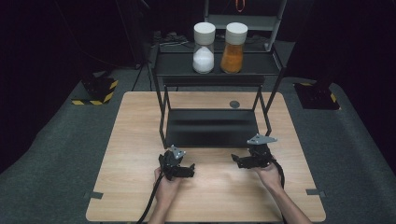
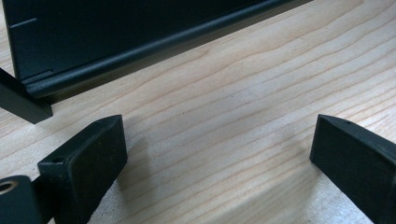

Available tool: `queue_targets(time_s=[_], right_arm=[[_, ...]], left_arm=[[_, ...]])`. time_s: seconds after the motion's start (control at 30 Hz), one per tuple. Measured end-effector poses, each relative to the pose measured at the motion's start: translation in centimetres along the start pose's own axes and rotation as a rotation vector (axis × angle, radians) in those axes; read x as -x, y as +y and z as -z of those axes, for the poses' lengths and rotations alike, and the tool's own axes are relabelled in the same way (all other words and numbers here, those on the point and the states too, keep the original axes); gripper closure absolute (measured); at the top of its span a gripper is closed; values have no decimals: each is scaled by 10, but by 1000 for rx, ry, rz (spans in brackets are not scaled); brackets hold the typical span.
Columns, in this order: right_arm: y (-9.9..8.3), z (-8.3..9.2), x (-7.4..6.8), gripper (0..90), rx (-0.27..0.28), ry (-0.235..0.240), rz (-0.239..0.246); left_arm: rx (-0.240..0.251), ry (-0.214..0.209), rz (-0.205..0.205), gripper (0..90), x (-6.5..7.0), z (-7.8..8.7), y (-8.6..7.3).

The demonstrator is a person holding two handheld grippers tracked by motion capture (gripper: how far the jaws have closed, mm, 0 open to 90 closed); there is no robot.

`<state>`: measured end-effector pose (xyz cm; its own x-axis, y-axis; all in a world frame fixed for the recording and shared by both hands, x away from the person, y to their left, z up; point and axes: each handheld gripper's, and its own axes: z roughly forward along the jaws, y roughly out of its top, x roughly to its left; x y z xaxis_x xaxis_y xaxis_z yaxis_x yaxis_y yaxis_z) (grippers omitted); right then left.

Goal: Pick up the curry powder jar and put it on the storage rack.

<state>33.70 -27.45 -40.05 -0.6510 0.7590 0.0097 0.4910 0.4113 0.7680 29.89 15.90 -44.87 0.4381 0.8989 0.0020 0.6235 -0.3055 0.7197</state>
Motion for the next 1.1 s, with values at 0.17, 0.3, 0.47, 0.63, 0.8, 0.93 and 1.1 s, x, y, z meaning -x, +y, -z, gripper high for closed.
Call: queue_targets(time_s=[0.17,0.3,0.47,0.63,0.8,0.93,1.1], right_arm=[[-8,-10,-7,75,-28,-10,9],[-14,-18,-9,75,-47,-2,-5],[-21,-27,-13,72,-74,-2,-16],[-28,-31,-23,68,-80,-22,14],[-32,-31,-25,61,-66,-28,12],[-32,-31,-25,59,-66,-28,11],[-32,-31,-25,59,-66,-28,11]], left_arm=[[0,0,0,38,0,0,0],[0,1,0,38,0,0,0],[0,1,0,38,0,0,0],[0,0,2,38,0,0,0],[0,0,3,38,0,0,0],[1,1,3,38,0,0,0],[0,1,2,38,0,0,0]])
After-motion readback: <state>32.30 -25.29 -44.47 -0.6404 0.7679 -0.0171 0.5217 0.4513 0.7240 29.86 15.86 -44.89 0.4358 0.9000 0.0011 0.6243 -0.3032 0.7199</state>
